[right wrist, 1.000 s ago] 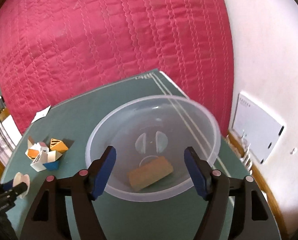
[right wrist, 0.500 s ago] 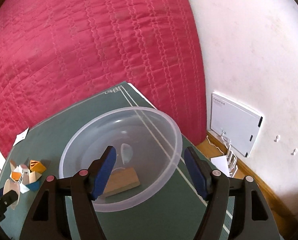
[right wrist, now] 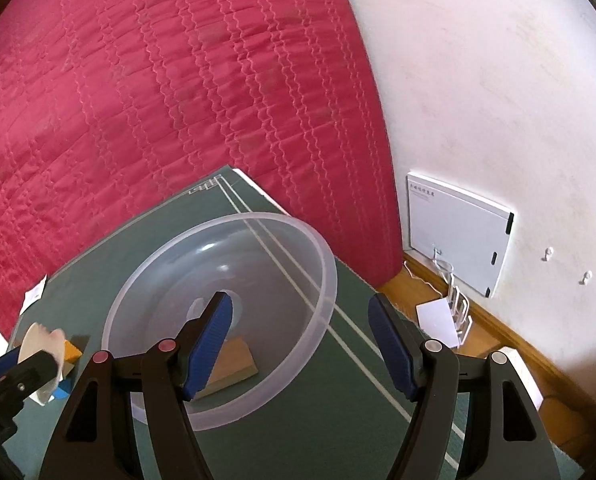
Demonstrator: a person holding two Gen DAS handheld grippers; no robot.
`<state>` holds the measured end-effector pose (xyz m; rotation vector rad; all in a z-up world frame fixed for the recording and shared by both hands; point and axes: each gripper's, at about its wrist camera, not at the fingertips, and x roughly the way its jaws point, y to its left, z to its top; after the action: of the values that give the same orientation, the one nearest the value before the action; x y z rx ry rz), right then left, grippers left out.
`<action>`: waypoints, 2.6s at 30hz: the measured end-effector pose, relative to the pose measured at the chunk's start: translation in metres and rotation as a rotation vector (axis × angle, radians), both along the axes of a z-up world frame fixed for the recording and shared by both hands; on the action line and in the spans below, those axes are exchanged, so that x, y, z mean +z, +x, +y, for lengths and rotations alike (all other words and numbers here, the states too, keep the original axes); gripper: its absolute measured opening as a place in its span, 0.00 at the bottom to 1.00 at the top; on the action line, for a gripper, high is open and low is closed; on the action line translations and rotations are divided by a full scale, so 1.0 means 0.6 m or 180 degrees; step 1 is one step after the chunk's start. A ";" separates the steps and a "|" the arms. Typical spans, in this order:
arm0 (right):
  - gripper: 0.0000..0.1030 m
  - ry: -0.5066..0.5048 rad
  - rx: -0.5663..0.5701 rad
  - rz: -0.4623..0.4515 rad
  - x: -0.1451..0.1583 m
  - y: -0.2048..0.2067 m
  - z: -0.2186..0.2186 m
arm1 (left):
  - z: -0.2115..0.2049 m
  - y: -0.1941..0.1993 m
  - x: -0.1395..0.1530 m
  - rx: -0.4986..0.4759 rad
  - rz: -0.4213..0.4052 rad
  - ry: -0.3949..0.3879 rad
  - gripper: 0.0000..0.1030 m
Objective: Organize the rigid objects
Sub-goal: 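Carry the white cup into the clear bowl and open the left gripper, then grasp the white triangular block with black stripes with the left gripper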
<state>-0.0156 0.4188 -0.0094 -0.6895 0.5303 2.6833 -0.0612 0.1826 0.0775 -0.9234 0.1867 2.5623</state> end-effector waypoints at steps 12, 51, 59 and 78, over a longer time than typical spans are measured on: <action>0.70 0.0008 -0.0052 0.0067 0.000 0.006 0.001 | 0.069 -0.036 -0.013 -0.0279 -0.0011 -0.0062 0.53; 0.70 0.0025 -0.0028 0.0050 -0.007 0.005 0.013 | -0.012 -0.017 -0.012 0.0148 0.0168 -0.0072 0.88; 0.70 0.0084 0.0005 0.0053 -0.005 0.005 0.005 | -0.071 -0.007 -0.013 0.0363 0.0161 -0.0024 0.88; 0.70 0.0199 0.0054 0.0011 0.000 -0.003 -0.010 | -0.229 -0.017 -0.050 0.1078 0.0017 -0.0024 0.89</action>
<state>-0.0172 0.4129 -0.0095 -0.6749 0.4413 2.7048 -0.0715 0.0453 0.0473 -1.0260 0.0431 2.8733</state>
